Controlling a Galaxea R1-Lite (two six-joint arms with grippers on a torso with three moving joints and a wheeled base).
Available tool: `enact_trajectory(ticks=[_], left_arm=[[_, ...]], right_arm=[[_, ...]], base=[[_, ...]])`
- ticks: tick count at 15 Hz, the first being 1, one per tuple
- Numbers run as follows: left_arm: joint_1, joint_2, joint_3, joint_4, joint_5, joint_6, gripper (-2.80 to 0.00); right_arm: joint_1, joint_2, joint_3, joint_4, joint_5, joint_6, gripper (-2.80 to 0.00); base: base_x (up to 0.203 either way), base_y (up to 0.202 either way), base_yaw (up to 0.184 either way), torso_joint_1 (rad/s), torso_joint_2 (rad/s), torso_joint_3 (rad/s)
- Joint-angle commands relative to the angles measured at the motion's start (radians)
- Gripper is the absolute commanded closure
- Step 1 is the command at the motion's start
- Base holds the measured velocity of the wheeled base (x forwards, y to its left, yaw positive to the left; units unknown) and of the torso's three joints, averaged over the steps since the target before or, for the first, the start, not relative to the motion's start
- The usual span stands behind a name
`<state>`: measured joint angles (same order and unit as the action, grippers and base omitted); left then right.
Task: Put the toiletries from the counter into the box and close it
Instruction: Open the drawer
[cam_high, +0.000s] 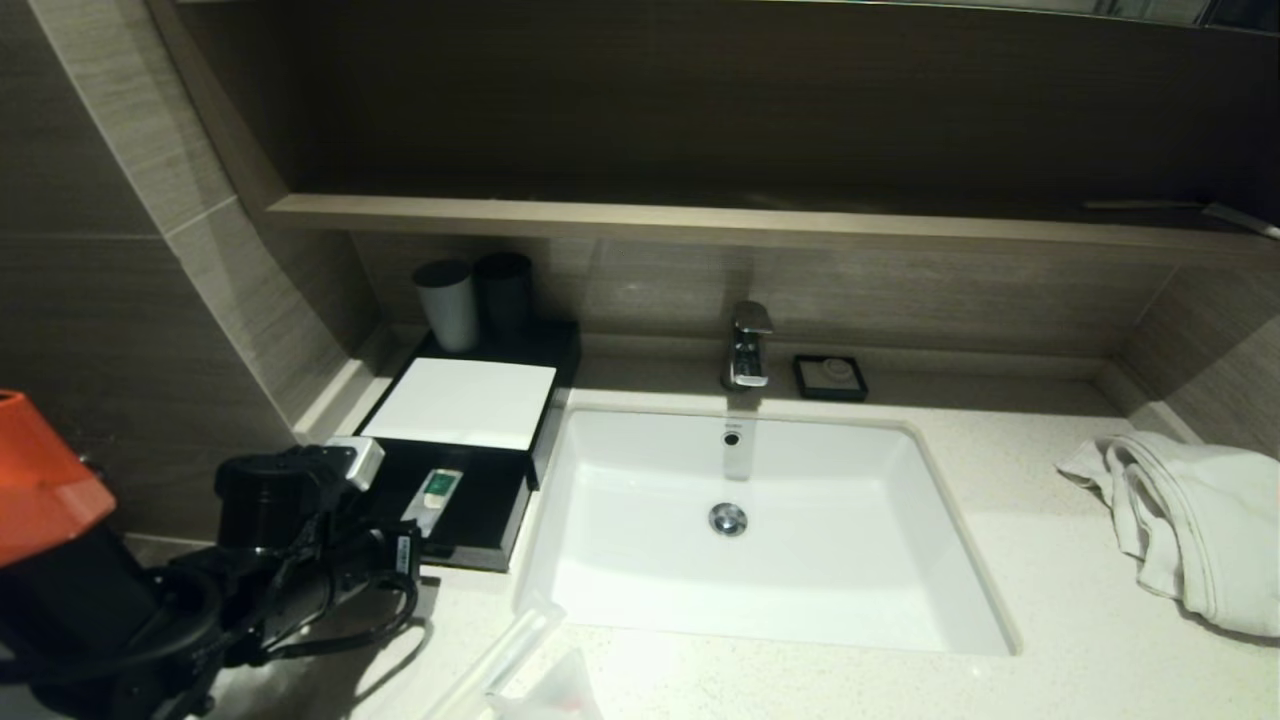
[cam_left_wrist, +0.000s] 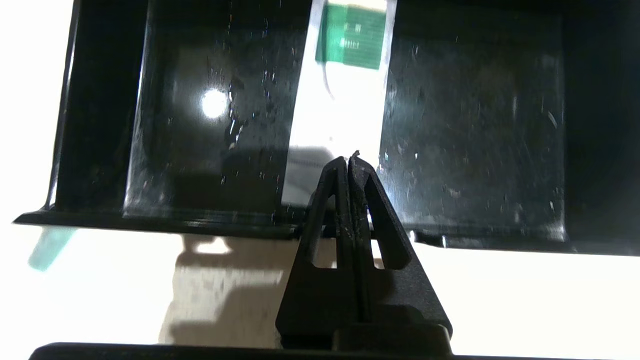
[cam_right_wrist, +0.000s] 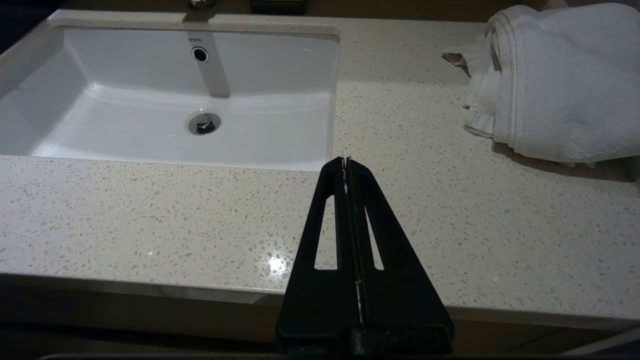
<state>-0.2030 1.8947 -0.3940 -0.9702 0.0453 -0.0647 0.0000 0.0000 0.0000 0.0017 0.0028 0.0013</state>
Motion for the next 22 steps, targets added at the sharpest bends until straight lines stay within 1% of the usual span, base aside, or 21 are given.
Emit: enact_trajectory(ticks=[1,17,22], left_arm=[[0.000,-0.014,0.020,-0.007,0.001,0.000,0.00],[-0.001,-0.072,0.135,-0.010,0.001,0.006,0.00],[-0.017,-0.097,0.168,-0.012,0.001,0.006,0.00]], right_arm=[[0.000,0.000,0.000,0.000,0.000,0.000,0.00],[0.000,0.000,0.000,0.000,0.000,0.000,0.00],[0.000,0.000,0.000,0.000,0.000,0.000,0.00]], base=[[0.000,0.000,0.000,0.000,0.00,0.000],[0.000,0.000,0.000,0.000,0.00,0.000],[0.000,0.000,0.000,0.000,0.00,0.000]])
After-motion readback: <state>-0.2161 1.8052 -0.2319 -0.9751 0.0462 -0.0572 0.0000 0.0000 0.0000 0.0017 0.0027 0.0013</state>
